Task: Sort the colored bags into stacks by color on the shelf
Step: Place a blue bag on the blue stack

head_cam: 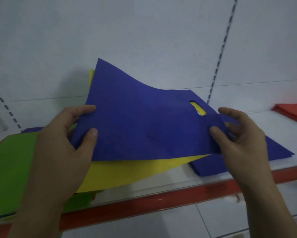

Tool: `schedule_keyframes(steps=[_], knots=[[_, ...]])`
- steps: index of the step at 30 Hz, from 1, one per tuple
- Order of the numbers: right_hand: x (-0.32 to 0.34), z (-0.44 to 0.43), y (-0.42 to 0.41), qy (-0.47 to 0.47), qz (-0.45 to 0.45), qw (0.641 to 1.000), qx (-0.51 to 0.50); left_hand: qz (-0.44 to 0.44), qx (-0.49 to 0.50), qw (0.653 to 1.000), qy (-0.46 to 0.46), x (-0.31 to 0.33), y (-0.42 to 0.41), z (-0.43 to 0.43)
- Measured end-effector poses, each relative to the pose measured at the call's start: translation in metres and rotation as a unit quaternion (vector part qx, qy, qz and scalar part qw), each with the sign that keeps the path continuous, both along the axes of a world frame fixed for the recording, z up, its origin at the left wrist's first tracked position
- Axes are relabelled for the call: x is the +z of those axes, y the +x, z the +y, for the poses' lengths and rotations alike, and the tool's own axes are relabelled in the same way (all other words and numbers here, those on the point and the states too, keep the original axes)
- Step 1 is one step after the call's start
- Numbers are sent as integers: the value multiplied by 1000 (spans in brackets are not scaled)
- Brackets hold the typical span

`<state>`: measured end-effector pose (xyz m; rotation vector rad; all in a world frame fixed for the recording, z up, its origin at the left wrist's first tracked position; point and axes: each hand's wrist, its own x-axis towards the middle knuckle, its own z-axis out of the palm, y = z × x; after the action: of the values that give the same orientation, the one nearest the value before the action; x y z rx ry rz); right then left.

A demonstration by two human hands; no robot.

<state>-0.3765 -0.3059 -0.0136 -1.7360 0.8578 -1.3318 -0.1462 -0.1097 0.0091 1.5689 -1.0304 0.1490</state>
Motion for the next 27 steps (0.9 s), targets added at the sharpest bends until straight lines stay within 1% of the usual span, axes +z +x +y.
schedule_keyframes(steps=[4, 6, 10, 12, 16, 19, 22, 27], knots=[[1, -40, -59, 6, 9, 1000, -19, -2, -21, 1000, 10, -2, -53, -50], [0, -65, -95, 14, -3, 1000, -23, 18, -37, 999, 9, -8, -85, -80], [-6, -122, -186, 0, 6, 999, -53, 50, -85, 995, 20, -18, -163, -154], [-11, -144, -236, -10, 16, 997, -71, 51, -112, 992, 16, -24, -207, -194], [-16, -178, -336, -15, 66, 985, -160, 35, -144, 989, 12, -32, -292, -271], [-21, -196, -402, 8, 56, 975, -214, 14, -165, 986, 29, -32, -349, -327], [-25, -212, -459, 10, 56, 960, -273, 9, -191, 981, 36, -38, -403, -384], [-33, -250, -531, 10, 68, 937, -342, -2, -259, 964, 66, -45, -482, -462]])
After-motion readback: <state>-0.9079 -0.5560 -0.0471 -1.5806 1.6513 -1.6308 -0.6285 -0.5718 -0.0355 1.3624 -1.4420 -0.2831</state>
